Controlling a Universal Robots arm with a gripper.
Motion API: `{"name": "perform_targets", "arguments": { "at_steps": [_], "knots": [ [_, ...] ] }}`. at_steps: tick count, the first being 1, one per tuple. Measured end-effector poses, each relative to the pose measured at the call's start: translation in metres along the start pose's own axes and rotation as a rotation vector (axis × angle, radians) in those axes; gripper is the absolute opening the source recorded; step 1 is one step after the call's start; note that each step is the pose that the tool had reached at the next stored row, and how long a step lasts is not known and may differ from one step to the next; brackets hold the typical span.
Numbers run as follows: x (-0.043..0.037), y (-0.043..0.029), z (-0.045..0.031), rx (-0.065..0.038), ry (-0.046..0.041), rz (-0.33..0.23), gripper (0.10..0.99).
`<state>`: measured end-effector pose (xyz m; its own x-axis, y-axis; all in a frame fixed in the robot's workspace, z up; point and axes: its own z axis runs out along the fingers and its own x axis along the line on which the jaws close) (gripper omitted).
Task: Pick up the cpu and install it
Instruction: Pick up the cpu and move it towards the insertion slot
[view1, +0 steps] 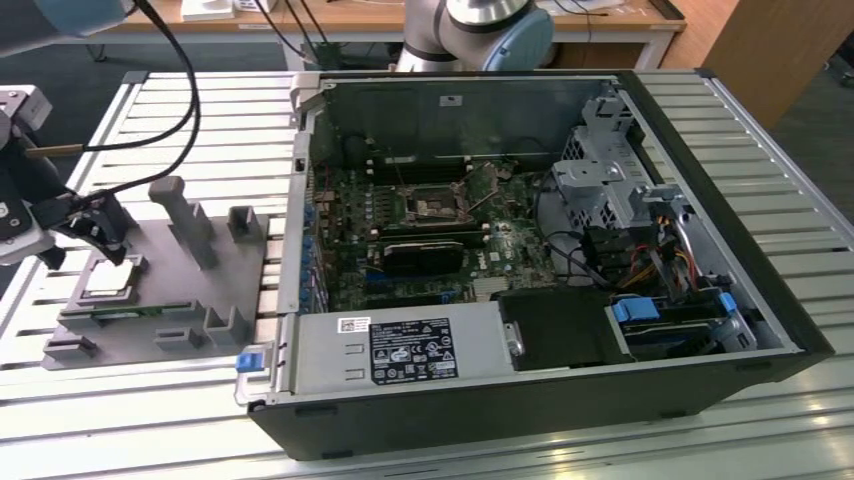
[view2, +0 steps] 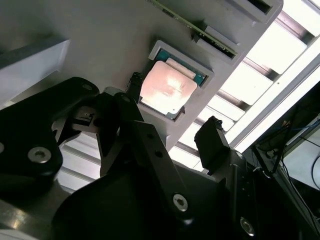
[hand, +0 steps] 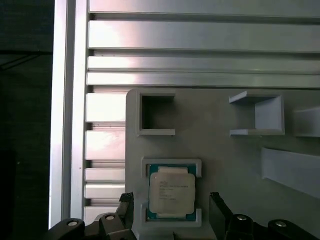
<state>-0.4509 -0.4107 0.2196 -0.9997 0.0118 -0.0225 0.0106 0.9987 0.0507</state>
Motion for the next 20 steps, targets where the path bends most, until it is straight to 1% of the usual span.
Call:
{"name": "perform_targets", "arguments": {
  "at_steps": [11,17,20],
  "knots": [
    [-0.0013,-0.0007,0.0138,0.0,0.0003,-0.003,0.706],
    [-0.0013,-0.001,0.0196,0.0,0.0002,-0.003,0.706],
    [-0.0013,-0.0011,0.0205,0.003,0.0005,-0.003,0.706]
  ]
}}
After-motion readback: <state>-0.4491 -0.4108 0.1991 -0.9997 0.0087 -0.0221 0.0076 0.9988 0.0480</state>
